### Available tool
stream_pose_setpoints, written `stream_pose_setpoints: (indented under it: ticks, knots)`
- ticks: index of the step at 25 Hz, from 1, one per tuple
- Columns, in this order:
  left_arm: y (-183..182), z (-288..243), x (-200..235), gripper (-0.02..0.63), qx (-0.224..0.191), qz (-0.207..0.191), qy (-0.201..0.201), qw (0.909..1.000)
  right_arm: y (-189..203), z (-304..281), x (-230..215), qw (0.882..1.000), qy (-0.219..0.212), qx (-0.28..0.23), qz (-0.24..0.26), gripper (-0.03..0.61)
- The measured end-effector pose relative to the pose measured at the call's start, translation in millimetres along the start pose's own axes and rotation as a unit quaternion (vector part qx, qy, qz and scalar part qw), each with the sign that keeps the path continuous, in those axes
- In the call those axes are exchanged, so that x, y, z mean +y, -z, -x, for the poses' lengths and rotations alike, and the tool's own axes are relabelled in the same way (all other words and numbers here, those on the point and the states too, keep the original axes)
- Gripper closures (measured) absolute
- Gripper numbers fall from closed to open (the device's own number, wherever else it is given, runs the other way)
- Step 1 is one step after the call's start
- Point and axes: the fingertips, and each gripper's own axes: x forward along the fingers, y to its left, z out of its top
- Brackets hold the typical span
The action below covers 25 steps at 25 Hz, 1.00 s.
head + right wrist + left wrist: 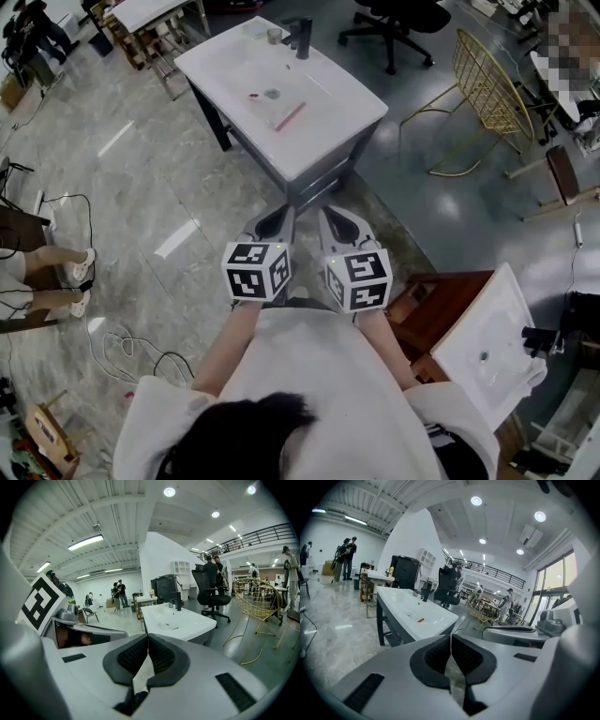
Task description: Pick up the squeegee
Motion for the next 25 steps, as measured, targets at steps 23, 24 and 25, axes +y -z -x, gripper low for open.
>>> stream_pose_setpoints:
  ticks: [23, 24, 25]
  knots:
    - [-48.3, -86.0, 66.3, 0.584, 0.018, 0.012, 0.005, 0.9998, -35.9, -112.2, -35.1, 0.999, -0.016, 0.016, -0.033, 0.551]
    - [-52.7, -91.5, 71.0, 0.584, 0.018, 0.014, 0.005, 0.9997, -38.7, -120.1, -37.1, 0.999, -0.016, 0.018, -0.033, 0.551]
    - [-57.1, -97.2, 75.3, 0.584, 0.019, 0.015, 0.005, 0.9997, -41.3, -127.8, -39.3, 0.999, -0.016, 0.02, -0.033, 0.551]
